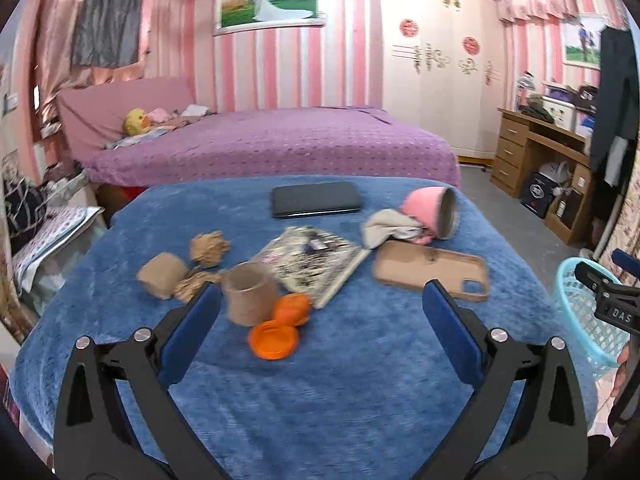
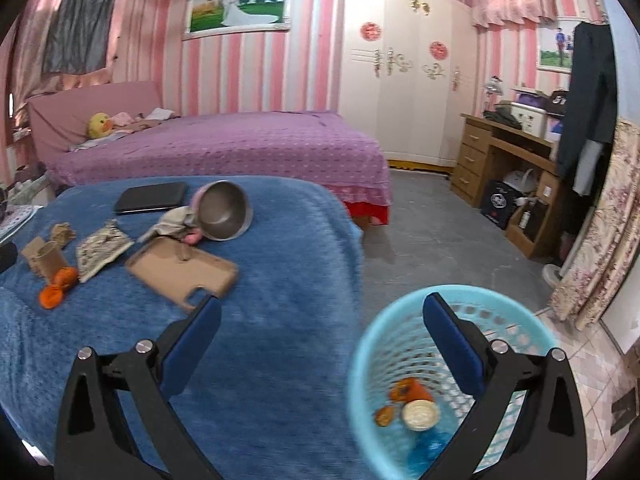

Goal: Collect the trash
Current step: 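Return both tools to the blanket above the orange lid, then grasp the orange lid with the left tool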

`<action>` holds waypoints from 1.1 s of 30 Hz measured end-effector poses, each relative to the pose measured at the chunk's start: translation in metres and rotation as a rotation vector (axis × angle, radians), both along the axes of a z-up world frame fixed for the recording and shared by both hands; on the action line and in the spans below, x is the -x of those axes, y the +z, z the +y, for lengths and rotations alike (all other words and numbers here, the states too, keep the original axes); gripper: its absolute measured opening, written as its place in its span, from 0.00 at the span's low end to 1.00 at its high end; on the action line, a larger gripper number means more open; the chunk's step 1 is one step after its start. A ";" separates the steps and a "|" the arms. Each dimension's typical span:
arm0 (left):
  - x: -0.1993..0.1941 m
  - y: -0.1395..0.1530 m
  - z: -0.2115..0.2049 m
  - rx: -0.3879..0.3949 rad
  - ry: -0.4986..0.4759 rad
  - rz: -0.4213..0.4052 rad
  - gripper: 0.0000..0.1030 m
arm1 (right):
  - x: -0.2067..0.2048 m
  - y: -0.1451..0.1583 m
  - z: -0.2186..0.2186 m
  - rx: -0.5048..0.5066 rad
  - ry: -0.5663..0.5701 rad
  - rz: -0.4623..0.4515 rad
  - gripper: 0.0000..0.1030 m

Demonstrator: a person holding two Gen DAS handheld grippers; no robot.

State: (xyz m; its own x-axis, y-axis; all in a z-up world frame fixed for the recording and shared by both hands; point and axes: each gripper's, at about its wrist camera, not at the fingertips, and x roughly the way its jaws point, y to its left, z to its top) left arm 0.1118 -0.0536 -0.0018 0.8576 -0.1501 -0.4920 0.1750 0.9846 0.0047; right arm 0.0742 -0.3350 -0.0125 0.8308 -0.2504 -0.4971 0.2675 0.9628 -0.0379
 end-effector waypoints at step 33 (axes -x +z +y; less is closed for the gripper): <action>-0.057 -0.069 0.068 0.010 0.010 0.235 0.87 | -0.058 -0.026 0.057 -0.058 0.050 0.096 0.96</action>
State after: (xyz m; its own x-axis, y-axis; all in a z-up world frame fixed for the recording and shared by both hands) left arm 0.1686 0.0139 -0.0708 0.7209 -0.1478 -0.6770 0.1600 0.9861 -0.0449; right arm 0.1319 -0.2783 -0.0382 0.7895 -0.1780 -0.5874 0.2165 0.9763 -0.0049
